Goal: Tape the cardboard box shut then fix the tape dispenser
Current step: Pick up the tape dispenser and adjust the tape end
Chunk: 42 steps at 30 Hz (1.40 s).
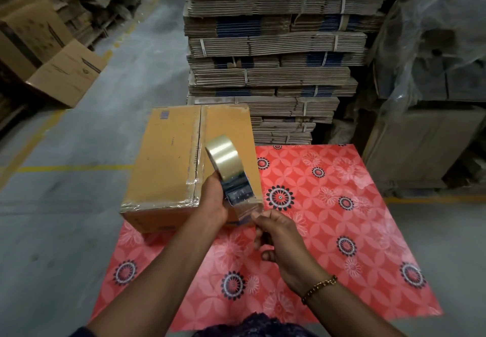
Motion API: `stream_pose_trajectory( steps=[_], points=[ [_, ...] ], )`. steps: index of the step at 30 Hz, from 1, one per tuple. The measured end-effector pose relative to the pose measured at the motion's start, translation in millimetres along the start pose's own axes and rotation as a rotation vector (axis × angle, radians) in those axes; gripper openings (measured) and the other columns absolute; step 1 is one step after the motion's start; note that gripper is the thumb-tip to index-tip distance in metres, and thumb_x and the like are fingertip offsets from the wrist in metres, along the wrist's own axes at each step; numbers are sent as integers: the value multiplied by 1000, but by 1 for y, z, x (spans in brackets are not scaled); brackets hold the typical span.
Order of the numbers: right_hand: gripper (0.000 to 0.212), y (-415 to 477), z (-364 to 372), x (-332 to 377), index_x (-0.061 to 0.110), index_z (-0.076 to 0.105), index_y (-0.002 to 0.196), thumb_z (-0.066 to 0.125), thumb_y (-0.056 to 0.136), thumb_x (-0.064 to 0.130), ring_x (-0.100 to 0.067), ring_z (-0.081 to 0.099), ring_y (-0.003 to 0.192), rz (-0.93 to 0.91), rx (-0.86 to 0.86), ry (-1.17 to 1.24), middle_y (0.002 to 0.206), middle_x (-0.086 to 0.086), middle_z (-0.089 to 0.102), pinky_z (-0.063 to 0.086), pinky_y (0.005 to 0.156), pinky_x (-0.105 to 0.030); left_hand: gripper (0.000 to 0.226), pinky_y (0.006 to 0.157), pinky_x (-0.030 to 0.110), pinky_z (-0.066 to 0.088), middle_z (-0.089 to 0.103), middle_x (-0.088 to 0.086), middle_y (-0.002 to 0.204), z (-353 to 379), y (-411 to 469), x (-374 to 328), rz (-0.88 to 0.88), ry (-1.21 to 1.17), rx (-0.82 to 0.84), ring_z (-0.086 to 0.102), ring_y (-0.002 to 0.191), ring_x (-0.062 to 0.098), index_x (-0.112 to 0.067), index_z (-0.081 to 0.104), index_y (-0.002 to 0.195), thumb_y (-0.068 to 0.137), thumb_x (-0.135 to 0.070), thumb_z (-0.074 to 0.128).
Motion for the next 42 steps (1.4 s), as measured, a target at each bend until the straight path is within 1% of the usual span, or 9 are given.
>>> stream_pose_trajectory(
  steps=[3, 8, 13, 21, 24, 27, 32, 36, 42],
  points=[
    [19, 14, 1, -10, 18, 57, 78, 66, 94, 23, -10, 53, 48, 28, -17, 5, 58, 4, 55, 35, 42, -21, 36, 91, 53, 56, 75, 20, 113, -15, 16, -5, 3, 188, -55, 72, 87, 31, -4, 71, 117, 91, -26, 58],
    [12, 38, 1, -29, 16, 59, 87, 66, 94, 23, -11, 52, 48, 98, -58, 43, 59, 4, 55, 33, 45, -22, 12, 48, 30, 57, 72, 11, 77, -20, 41, -14, 4, 371, -59, 69, 53, 21, -8, 67, 89, 95, -17, 62],
    [15, 52, 0, -42, 17, 57, 83, 64, 95, 21, -11, 54, 47, 137, -100, 51, 61, 1, 55, 36, 45, -22, 19, 58, 34, 54, 69, 16, 90, -23, 72, -14, 66, 524, -62, 63, 66, 25, -16, 57, 82, 92, 1, 58],
    [19, 58, 2, -51, 19, 57, 78, 66, 94, 24, -11, 53, 49, 135, -111, 65, 62, 1, 55, 36, 47, -23, 28, 97, 41, 41, 58, 8, 123, -37, 91, -42, 354, 1351, -275, 48, 122, 36, -29, 68, 107, 81, -38, 70],
    [18, 57, 3, -54, 18, 58, 80, 67, 94, 25, -11, 55, 51, 144, -100, 68, 63, 1, 57, 37, 48, -24, 37, 97, 44, 35, 55, 7, 122, -42, 90, -44, 469, 1491, -286, 44, 122, 33, -26, 61, 104, 81, -53, 68],
    [13, 55, 3, -59, 16, 59, 86, 66, 94, 23, -11, 55, 52, 150, -99, 69, 65, 1, 58, 38, 47, -23, 29, 92, 44, 36, 62, 5, 115, -39, 82, -47, 606, 1432, -288, 49, 117, 33, -24, 63, 100, 87, -51, 64],
    [12, 56, -1, -63, 16, 59, 87, 66, 94, 23, -12, 55, 50, 154, -117, 109, 65, 0, 57, 39, 48, -23, 19, 83, 46, 54, 63, 0, 105, -67, 20, -28, 757, 873, -191, 64, 95, 24, -25, 60, 105, 87, -21, 55],
    [14, 57, 1, -66, 17, 59, 84, 63, 95, 23, -11, 55, 51, 167, -98, 147, 64, 0, 57, 40, 49, -25, 38, 95, 34, 47, 54, 0, 118, -55, -35, 14, 988, 1197, 41, 54, 110, 18, -19, 61, 116, 80, -8, 66],
    [13, 56, 8, -73, 14, 62, 104, 61, 96, 23, -10, 55, 52, 226, -69, 225, 65, 3, 55, 40, 47, -23, 31, 93, 36, 44, 56, 3, 122, -37, -44, 36, 1123, 1333, 72, 53, 111, 22, -20, 65, 116, 85, -14, 65]
  ],
)
Point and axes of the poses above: each hand's wrist, its own y-axis towards the middle knuckle, its own z-axis out of the palm, x = y × z, the point moved 9 cm from there along y, towards the middle knuckle
